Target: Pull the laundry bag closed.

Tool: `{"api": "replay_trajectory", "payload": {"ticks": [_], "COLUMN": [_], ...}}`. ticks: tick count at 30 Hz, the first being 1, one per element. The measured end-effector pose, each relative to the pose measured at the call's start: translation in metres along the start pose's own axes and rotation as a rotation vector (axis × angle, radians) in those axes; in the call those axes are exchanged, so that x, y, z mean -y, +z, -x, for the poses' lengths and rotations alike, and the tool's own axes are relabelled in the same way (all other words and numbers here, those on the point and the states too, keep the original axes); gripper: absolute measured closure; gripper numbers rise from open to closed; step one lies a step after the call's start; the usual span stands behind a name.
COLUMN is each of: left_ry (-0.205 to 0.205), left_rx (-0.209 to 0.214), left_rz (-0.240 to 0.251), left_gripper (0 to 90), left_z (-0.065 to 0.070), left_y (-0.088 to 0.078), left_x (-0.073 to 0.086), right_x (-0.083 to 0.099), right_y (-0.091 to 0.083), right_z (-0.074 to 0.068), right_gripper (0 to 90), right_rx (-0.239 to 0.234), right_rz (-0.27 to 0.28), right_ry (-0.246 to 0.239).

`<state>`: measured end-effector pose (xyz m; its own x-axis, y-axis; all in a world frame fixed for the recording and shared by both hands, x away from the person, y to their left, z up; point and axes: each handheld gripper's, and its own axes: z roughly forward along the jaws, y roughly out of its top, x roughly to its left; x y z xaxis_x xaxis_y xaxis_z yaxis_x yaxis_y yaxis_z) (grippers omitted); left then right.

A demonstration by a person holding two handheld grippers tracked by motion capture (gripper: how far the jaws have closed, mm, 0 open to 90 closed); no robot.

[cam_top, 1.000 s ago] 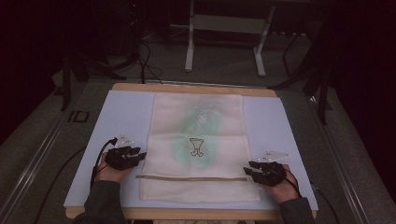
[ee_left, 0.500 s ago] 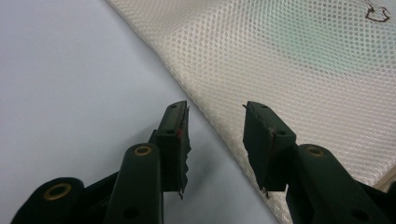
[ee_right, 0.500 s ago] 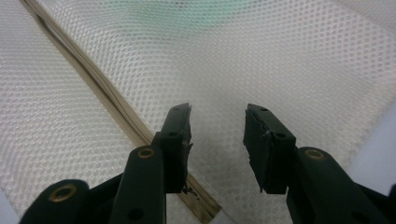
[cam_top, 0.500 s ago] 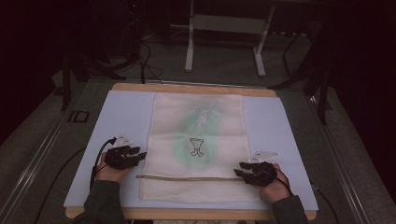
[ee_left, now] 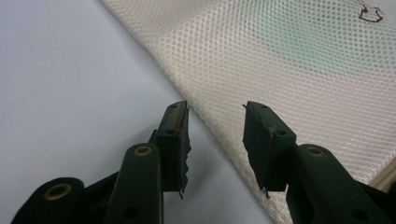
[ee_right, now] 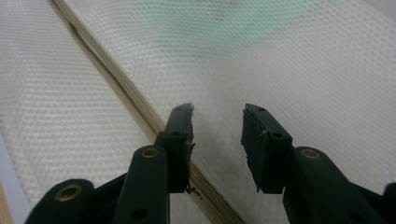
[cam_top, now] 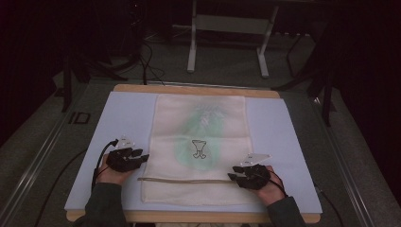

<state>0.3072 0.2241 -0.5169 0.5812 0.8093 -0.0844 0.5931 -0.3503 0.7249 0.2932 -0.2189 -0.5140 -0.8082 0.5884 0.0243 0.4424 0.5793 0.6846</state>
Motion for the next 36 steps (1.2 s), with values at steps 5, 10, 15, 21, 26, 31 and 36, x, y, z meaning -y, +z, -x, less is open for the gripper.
{"api": "replay_trajectory", "payload": {"ticks": [5,10,15,21,26,31,36], "left_ry": [0.006,0.025,0.042,0.056,0.067,0.074,0.075], "left_rx": [0.017,0.041,0.073,0.099,0.115,0.120,0.122], "left_rz": [-0.005,-0.019,-0.024,-0.038,-0.039,-0.047,-0.050], "left_gripper": [61.7,65.4,68.0,72.0,78.2,79.4,79.3], "left_z": [0.001,0.003,0.005,0.007,0.008,0.008,0.009], "left_y": [0.001,0.002,0.003,0.006,0.006,0.007,0.007], "left_x": [0.000,-0.001,-0.001,-0.001,-0.001,0.000,0.000], "right_x": [-0.008,-0.014,-0.021,-0.029,-0.035,-0.040,-0.044], "right_y": [0.005,0.009,0.012,0.017,0.019,0.023,0.024], "right_z": [-0.006,-0.012,-0.016,-0.021,-0.026,-0.030,-0.032], "right_gripper": [63.6,64.0,64.0,63.9,63.9,63.8,63.7], "right_rx": [-0.022,-0.041,-0.050,-0.065,-0.074,-0.085,-0.093], "right_rz": [0.001,0.002,0.006,0.007,0.011,0.013,0.017], "right_ry": [-0.024,-0.042,-0.059,-0.081,-0.098,-0.107,-0.117]}}
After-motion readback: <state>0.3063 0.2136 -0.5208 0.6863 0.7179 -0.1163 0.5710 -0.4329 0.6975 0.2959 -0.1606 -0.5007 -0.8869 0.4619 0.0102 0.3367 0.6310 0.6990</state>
